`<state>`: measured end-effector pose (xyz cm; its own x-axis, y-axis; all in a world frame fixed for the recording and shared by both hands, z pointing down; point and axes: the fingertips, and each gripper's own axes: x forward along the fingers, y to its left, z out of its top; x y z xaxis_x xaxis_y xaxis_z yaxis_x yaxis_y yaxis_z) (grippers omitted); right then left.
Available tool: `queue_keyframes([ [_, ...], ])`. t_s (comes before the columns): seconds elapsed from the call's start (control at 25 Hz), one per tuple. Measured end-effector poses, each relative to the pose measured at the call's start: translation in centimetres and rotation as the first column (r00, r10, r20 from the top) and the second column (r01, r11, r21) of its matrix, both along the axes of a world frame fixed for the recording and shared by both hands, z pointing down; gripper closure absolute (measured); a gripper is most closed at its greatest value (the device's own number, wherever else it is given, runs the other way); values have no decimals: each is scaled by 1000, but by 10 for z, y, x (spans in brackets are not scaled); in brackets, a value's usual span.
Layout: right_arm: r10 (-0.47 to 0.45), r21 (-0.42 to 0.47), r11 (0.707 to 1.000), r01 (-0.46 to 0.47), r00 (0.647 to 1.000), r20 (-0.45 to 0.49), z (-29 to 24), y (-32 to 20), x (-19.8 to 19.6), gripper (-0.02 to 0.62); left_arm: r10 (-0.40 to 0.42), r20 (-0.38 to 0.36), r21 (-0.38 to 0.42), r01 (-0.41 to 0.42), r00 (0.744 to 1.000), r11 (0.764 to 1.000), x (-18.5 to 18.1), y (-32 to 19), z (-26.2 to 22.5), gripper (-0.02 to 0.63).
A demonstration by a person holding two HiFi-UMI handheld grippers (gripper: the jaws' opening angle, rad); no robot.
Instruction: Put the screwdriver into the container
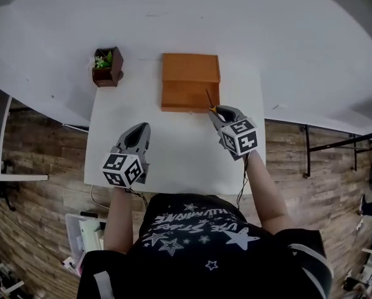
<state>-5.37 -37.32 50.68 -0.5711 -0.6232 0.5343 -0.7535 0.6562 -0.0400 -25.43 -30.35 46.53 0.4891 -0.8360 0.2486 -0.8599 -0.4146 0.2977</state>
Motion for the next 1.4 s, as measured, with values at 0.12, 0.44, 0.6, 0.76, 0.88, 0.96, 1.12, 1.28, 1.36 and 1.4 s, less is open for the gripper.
queue_keyframes([
  [0.12, -13, 19, 1000, 14, 998, -56, -2, -18, -7, 503, 22, 2, 3, -22, 1000, 1000, -10, -21, -2, 584],
  [0.44, -74, 50, 995, 86, 976, -205, 6, -59, -30, 503, 56, -7, -1, -56, 998, 998, -28, -65, 0, 584],
  [0.6, -158, 51, 982, 184, 934, -319, 23, -77, -42, 503, 68, -7, -14, -68, 998, 998, -33, -82, 9, 584],
  [0.76, -235, 35, 962, 270, 888, -395, 38, -89, -55, 503, 54, -17, -19, -54, 998, 998, -42, -97, 15, 584],
  [0.88, -287, -3, 948, 317, 853, -436, 53, -96, -64, 503, 33, -18, -28, -33, 999, 999, -50, -107, 22, 584],
  [0.96, -321, -30, 936, 352, 811, -490, 67, -103, -67, 503, 32, -3, -31, -32, 999, 999, -53, -114, 27, 584],
  [1.12, -384, -80, 905, 417, 721, -577, 95, -110, -73, 503, 29, -2, -48, -29, 1000, 998, -59, -123, 37, 584],
  [1.28, -430, -132, 886, 443, 682, -592, 113, -115, -78, 503, 22, -13, -71, -23, 1000, 997, -62, -129, 48, 584],
  [1.36, -443, -154, 881, 447, 669, -596, 120, -118, -79, 503, 17, -17, -78, -18, 1000, 997, -63, -132, 52, 584],
  [1.4, -449, -162, 879, 448, 663, -599, 123, -119, -80, 503, 15, -19, -80, -17, 1000, 997, -63, -134, 53, 584],
])
